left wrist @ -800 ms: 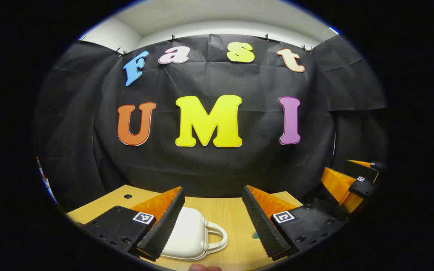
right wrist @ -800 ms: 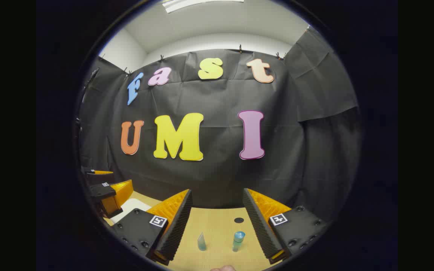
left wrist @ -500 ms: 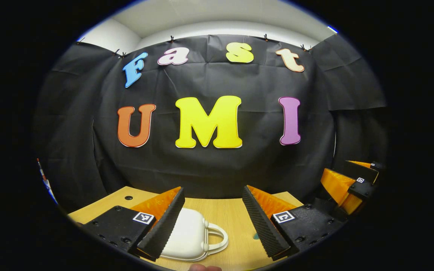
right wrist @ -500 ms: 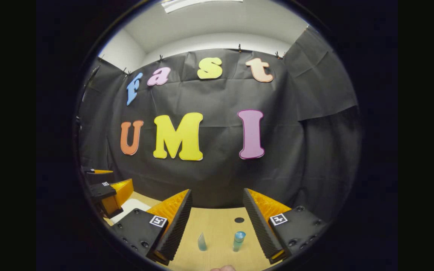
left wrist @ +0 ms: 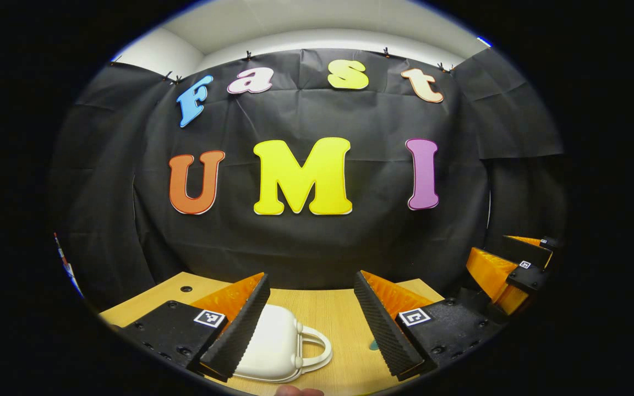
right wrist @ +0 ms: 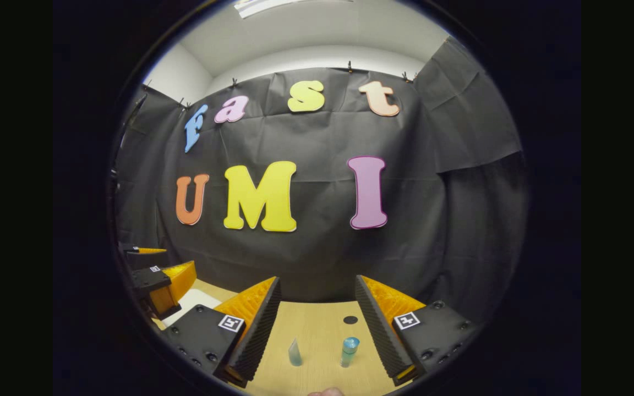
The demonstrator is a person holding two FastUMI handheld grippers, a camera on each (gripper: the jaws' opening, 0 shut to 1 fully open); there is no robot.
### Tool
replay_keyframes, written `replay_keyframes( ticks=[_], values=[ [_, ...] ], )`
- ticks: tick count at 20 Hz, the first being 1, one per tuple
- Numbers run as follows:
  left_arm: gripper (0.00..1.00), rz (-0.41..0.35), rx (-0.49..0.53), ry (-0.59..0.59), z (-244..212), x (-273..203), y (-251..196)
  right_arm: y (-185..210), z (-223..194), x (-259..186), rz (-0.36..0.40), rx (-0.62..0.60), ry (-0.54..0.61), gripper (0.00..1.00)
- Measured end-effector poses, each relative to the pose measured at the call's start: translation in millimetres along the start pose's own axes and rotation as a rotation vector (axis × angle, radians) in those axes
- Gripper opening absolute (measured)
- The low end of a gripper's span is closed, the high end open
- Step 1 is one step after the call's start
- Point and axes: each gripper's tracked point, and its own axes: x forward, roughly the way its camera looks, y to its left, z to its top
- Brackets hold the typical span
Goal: First open the suitcase, pack the skin care products into it, and then close the suitcase.
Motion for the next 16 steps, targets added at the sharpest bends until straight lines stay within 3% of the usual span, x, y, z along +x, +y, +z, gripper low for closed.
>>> replay_keyframes(
  ticks=[5,10,16],
  values=[
    [0.98,-0.013,0.025,0.006,-6.2,3.7,-3.4,-3.7,-5.1,3.4,0.003,-0.010,0.013,0.80],
    [0.98,-0.085,0.173,0.084,-46.9,14.3,-17.4,-37.2,-10.3,5.2,-0.041,-0.036,0.024,0.80],
    [0.99,-0.191,0.361,0.202,-110.0,18.9,-44.9,-95.3,-28.6,-6.3,-0.146,-0.063,0.068,0.80]
  ],
)
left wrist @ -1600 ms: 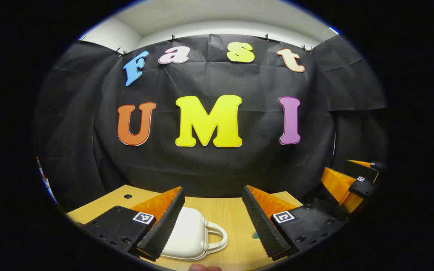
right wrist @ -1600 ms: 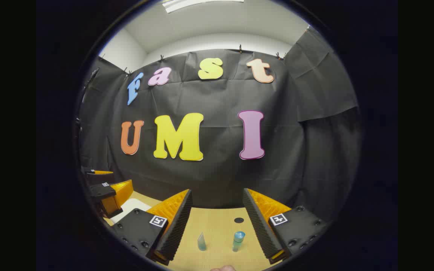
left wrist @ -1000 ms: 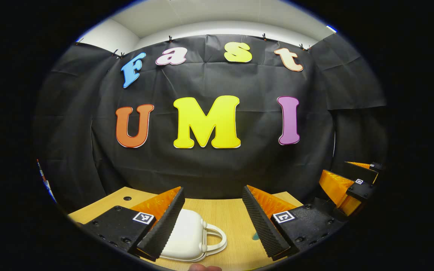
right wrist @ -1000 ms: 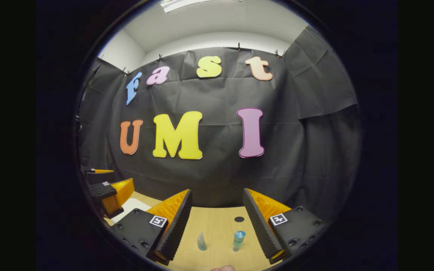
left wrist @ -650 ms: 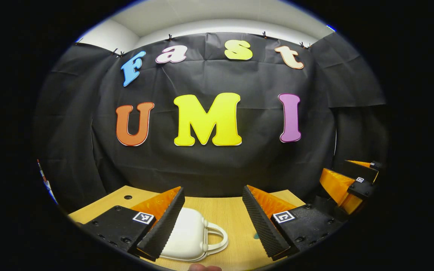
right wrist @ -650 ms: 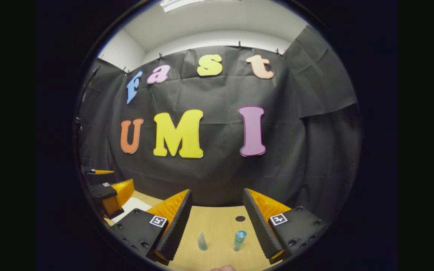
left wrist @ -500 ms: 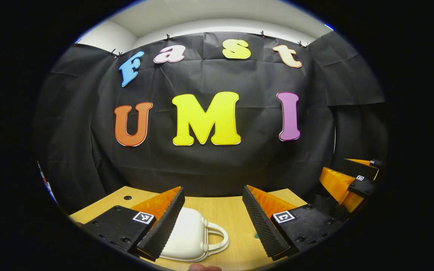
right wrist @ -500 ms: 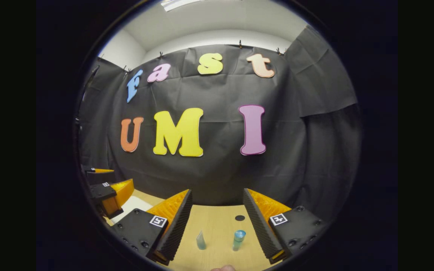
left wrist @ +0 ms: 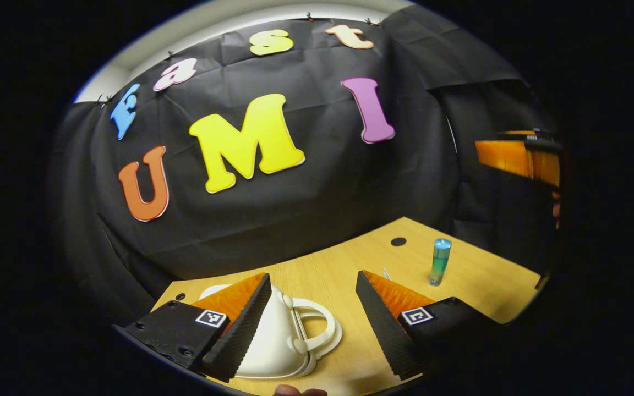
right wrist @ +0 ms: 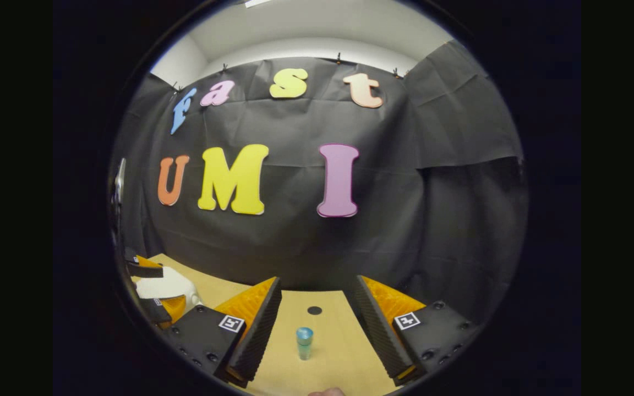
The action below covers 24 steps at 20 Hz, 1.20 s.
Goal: First open the suitcase, pack the skin care products into it, and then close the suitcase.
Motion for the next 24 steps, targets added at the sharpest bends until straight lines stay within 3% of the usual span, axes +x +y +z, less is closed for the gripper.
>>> replay_keyframes(
  ticks=[8,14,16,17,18,19,20,21,24],
  values=[
    [0.98,-0.036,0.252,0.296,-99.9,41.8,-8.0,-36.6,-17.9,-5.9,-0.075,0.014,0.039,0.80],
    [0.96,-0.065,0.448,0.410,-141.2,55.7,-11.7,-57.9,-25.6,-5.7,-0.141,0.001,0.064,0.80],
    [0.85,-0.063,0.482,0.423,-142.2,65.4,-6.1,-63.6,-28.9,-7.6,-0.159,0.005,0.072,0.80],
    [0.72,-0.071,0.496,0.433,-144.0,68.8,-7.3,-65.2,-29.1,-8.4,-0.165,0.004,0.075,0.80],
    [0.68,-0.076,0.509,0.444,-144.0,68.5,-7.4,-66.0,-30.3,-9.6,-0.169,0.005,0.076,0.80],
    [0.54,-0.089,0.509,0.458,-148.1,68.8,-10.5,-66.5,-29.9,-10.3,-0.172,0.005,0.077,0.80],
    [0.48,-0.096,0.508,0.468,-150.6,69.3,-12.7,-66.2,-30.2,-10.7,-0.174,0.003,0.077,0.80],
    [0.33,-0.101,0.514,0.471,-150.1,70.0,-14.9,-66.3,-29.5,-11.1,-0.176,0.003,0.074,0.77],
    [0.24,-0.091,0.516,0.449,-135.6,67.0,-15.2,-65.0,-29.0,-13.0,-0.178,0.005,0.069,0.80]
  ],
)
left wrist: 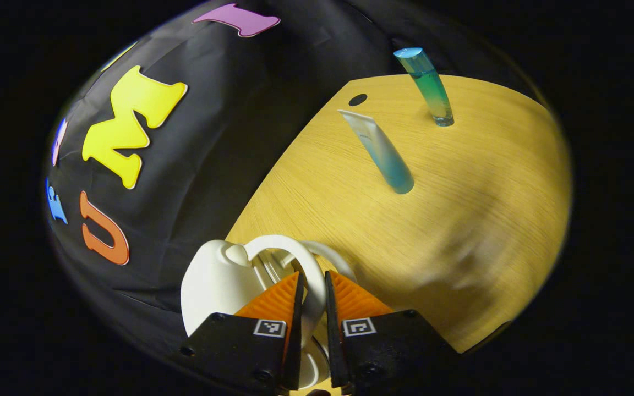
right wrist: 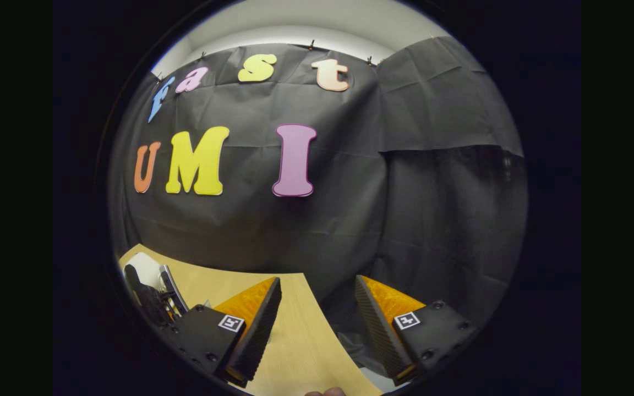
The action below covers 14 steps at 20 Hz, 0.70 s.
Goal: First open the suitcase, pack the skin care products into it, and then close the suitcase.
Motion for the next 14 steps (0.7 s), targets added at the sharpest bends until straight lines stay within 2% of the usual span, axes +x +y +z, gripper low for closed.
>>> replay_keyframes(
  ticks=[1,6,8,10,14],
  values=[
    [0.19,0.000,-0.017,-0.008,3.9,-2.6,3.1,2.4,0.9,-0.5,0.003,-0.002,-0.001,0.80],
    [0.10,0.017,-0.129,-0.022,10.5,-17.4,21.3,20.2,9.6,-5.7,0.032,0.001,-0.023,0.82],
    [0.06,0.044,-0.183,-0.075,18.4,-32.5,45.2,30.3,13.7,-8.1,0.053,-0.001,-0.032,0.80],
    [0.03,0.087,-0.249,-0.134,24.9,-51.0,73.5,42.4,21.2,-10.5,0.077,-0.002,-0.043,0.82],
    [0.03,0.129,-0.464,-0.243,18.1,-85.7,148.5,72.1,41.8,-13.0,0.134,0.008,-0.074,0.80]
  ],
)
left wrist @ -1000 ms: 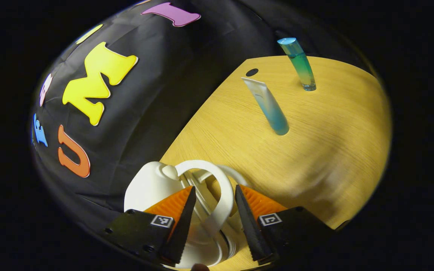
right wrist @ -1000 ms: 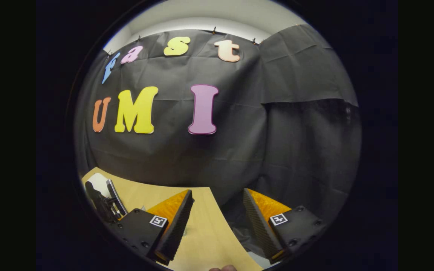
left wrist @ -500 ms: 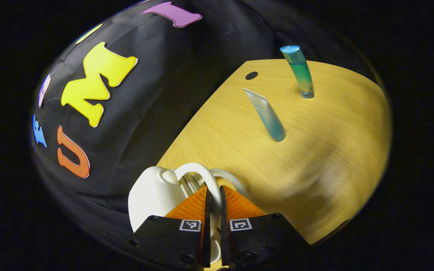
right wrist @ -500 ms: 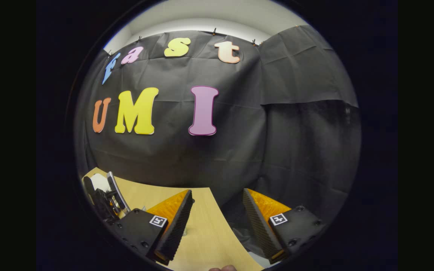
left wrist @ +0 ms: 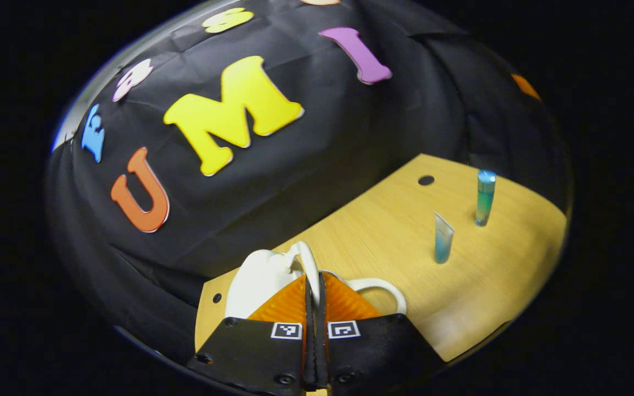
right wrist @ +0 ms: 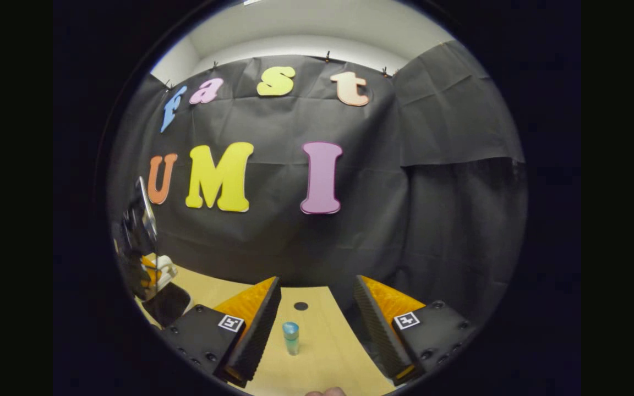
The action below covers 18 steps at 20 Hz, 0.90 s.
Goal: First open the suitcase, pack the skin care products into it, and then close the suitcase.
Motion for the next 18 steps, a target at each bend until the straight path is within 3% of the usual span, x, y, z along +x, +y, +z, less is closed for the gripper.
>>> replay_keyframes(
  ticks=[3,7,13,18],
  values=[
    [0.02,0.062,-0.097,-0.071,11.7,-19.9,80.6,24.6,14.2,1.5,0.042,-0.002,-0.022,0.80],
    [0.03,0.181,-0.196,-0.100,-22.1,-25.5,186.9,49.5,20.4,0.0,0.075,-0.003,-0.028,0.82],
    [0.02,0.312,-0.349,-0.038,-142.4,-15.1,294.1,77.4,25.6,-6.7,0.093,-0.044,-0.028,0.80],
    [0.03,0.323,-0.531,0.151,-266.7,25.5,313.3,82.5,22.2,-16.0,0.078,-0.118,-0.016,0.79]
  ],
)
